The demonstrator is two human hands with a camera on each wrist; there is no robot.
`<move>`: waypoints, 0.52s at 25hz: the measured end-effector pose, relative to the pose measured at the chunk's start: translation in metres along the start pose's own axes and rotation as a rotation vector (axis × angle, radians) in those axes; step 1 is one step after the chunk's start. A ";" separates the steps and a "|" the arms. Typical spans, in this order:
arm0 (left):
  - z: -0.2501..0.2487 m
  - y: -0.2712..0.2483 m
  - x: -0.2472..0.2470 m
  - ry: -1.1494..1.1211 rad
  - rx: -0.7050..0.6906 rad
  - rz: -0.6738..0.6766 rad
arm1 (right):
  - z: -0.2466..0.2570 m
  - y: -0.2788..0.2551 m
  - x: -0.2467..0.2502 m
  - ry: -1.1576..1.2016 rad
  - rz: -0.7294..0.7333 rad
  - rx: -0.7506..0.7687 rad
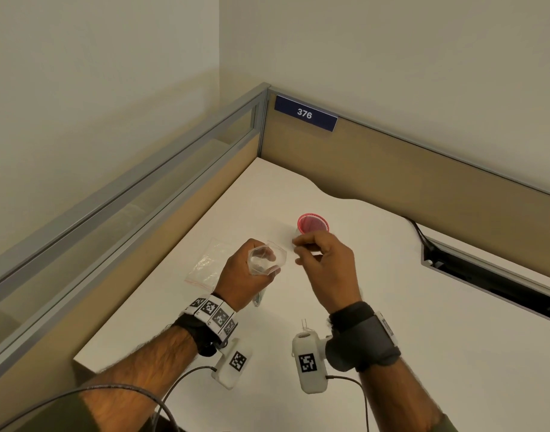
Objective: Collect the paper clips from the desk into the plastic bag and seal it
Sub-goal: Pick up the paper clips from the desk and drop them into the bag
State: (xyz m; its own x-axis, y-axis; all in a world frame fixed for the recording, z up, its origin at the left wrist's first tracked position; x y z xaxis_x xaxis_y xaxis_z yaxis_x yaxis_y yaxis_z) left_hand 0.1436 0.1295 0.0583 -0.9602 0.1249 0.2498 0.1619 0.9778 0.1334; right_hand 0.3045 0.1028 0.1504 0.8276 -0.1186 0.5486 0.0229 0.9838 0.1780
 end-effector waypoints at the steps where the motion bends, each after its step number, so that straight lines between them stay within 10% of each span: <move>1: -0.001 -0.003 0.004 -0.005 0.005 -0.014 | -0.009 -0.009 -0.002 -0.016 -0.001 -0.009; 8: 0.009 -0.024 0.047 0.035 0.049 -0.115 | -0.103 -0.143 -0.110 -0.505 0.658 -0.002; 13: 0.020 -0.036 0.085 0.036 0.065 -0.208 | -0.112 -0.173 -0.141 -0.644 0.735 0.056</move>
State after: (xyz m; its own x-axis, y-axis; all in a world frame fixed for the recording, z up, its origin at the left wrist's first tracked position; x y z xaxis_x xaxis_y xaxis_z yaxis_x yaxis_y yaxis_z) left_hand 0.0516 0.1082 0.0559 -0.9625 -0.0853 0.2577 -0.0546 0.9908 0.1238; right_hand 0.2465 -0.0355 -0.0490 0.1599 0.4542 0.8764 -0.4163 0.8361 -0.3573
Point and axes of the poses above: each hand's wrist, its own y-axis towards the middle knuckle, its own x-axis out of the back of the hand, z = x × y, the point moved 6 cm from there along y, towards the middle knuckle, and after that the axes turned 4 degrees about z, right-handed, at the moved point
